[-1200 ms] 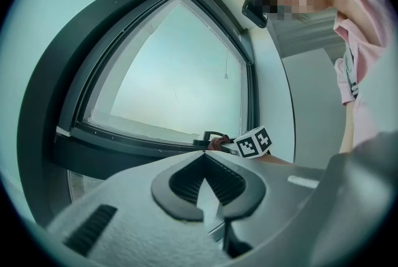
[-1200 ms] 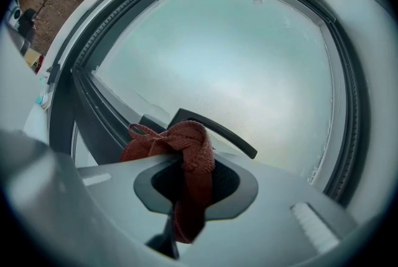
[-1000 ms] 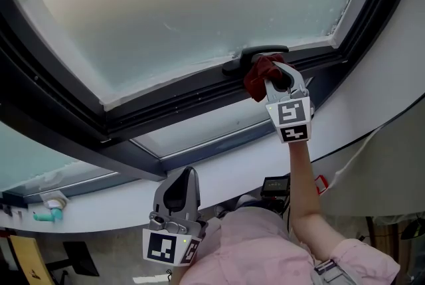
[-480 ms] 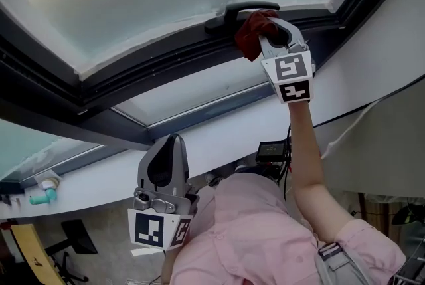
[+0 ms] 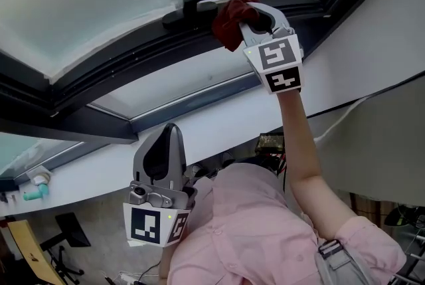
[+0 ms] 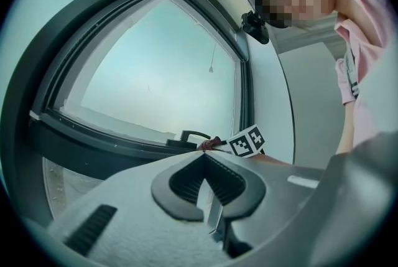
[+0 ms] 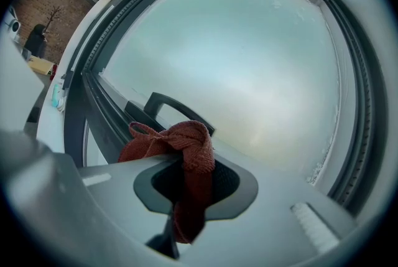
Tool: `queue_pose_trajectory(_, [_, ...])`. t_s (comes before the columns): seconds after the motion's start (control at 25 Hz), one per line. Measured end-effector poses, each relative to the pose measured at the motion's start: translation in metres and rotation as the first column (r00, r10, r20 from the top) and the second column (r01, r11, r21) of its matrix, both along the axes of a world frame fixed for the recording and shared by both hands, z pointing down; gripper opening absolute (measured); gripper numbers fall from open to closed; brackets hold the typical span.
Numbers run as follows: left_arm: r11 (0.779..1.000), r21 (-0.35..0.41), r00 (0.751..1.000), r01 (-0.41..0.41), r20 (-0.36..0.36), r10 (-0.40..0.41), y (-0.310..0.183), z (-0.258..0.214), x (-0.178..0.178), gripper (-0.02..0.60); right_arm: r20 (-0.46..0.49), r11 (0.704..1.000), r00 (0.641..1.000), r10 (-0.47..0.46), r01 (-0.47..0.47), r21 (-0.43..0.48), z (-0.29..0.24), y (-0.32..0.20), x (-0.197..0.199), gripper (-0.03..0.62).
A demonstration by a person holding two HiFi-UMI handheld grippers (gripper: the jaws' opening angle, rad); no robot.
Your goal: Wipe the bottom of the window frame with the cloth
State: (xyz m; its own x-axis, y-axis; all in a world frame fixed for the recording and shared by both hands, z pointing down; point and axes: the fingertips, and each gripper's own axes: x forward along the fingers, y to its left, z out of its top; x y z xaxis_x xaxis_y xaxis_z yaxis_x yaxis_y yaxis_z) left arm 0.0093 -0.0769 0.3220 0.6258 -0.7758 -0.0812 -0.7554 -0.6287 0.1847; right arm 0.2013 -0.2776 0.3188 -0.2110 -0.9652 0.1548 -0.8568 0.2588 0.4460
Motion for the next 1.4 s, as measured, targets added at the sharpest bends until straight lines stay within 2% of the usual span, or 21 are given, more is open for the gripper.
queue_pose_trajectory(0.32, [1.0,-0.013,1.0,0.021,0.013,-0.021,0.003,0.002,0.037,0.0,0.008,0.998,0.998,-0.067,0.067,-0.01,-0.001,-0.001,0.01,0.067])
queue_pose_trajectory(0.92, [0.989,-0.015,0.989,0.145,0.026,-0.145,0.019,0.007,0.069,0.0,0.018,0.99,0.99,-0.137,0.137,-0.026,0.0,-0.001,0.027,0.067])
queue_pose_trajectory(1.4, [0.987,-0.015,0.987,0.162,0.027,-0.161,0.028,0.011,0.092,-0.001,0.034,0.988,0.987,-0.157,0.157,-0.011,0.0,0.0,0.043,0.067])
